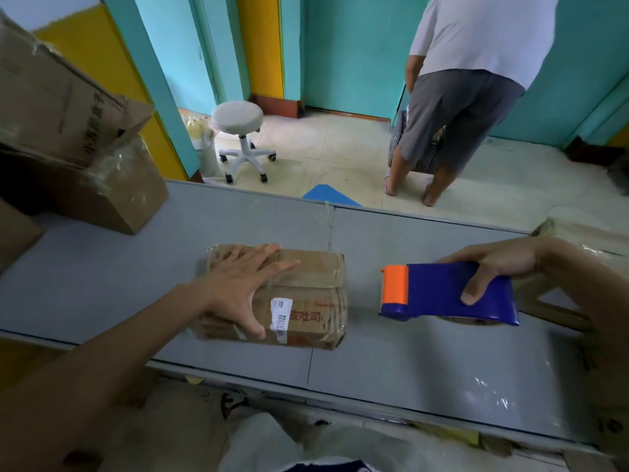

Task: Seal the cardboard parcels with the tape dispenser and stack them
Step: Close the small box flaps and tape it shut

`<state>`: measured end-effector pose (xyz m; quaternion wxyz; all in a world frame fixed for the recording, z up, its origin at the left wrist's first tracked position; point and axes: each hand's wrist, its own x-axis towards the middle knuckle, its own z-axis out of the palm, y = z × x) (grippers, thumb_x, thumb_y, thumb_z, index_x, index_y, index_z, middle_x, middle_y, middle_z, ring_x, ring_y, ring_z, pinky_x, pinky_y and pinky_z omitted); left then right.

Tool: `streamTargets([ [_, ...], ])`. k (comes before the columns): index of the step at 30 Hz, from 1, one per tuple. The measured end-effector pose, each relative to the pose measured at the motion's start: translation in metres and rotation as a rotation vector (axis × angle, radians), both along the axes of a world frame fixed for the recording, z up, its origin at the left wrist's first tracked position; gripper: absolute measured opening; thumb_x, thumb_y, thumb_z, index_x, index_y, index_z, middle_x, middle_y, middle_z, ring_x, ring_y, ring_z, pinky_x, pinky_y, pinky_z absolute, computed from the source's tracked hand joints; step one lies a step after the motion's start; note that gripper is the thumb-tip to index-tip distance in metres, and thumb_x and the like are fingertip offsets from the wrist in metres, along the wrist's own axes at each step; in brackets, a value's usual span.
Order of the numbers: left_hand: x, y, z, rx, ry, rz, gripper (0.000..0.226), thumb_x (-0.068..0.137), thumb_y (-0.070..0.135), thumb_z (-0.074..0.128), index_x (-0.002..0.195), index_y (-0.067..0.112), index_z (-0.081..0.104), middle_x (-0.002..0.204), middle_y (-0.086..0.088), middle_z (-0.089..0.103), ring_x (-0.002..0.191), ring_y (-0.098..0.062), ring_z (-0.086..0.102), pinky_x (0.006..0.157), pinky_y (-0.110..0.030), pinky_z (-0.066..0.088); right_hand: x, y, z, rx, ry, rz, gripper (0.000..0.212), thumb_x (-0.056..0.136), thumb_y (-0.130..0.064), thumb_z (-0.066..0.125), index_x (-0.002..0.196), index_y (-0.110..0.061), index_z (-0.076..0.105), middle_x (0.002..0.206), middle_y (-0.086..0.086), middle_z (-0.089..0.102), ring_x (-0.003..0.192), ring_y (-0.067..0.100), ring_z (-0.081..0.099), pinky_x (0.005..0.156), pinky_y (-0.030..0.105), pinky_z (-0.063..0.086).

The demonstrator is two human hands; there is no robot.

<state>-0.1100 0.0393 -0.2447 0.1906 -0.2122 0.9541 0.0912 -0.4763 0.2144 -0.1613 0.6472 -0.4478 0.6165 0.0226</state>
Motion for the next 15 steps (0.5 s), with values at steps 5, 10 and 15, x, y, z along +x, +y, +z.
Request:
streamTargets([
  [5,0.001,-0.001,-0.003,0.000,0.006,-0.001,0.120,0.058,0.066,0.068,0.123,0.059,-0.033,0.151,0.006,-0.027,0.140,-0.013,-0.021,0.110,-0.042,-0.017,0.002,0.003,-0.011,0.022,0.008,-0.004,0.070,0.061,-0.020,0.074,0.127,-0.020,0.051,0.115,0.012,0.066,0.097,0.028,0.065,0.076,0.033,0.055],
  [10,0.001,-0.001,-0.003,0.030,-0.003,0.010,0.119,0.048,0.076,0.057,0.122,0.059,-0.035,0.150,0.011,-0.029,0.138,-0.010,-0.025,0.110,-0.044,-0.019,0.030,-0.027,-0.037,0.018,0.118,0.114,0.070,0.049,-0.034,0.078,0.116,-0.028,0.056,0.109,0.003,0.068,0.100,0.024,0.065,0.085,0.036,0.054],
  [15,-0.005,0.005,-0.010,0.028,0.131,0.127,0.096,0.049,0.097,-0.003,0.130,0.050,-0.025,0.155,0.008,-0.018,0.141,-0.009,-0.018,0.112,-0.045,-0.018,0.063,-0.058,-0.042,-0.022,0.179,0.207,0.066,0.062,-0.031,0.070,0.123,-0.035,0.045,0.112,-0.008,0.060,0.104,0.017,0.059,0.083,0.029,0.052],
])
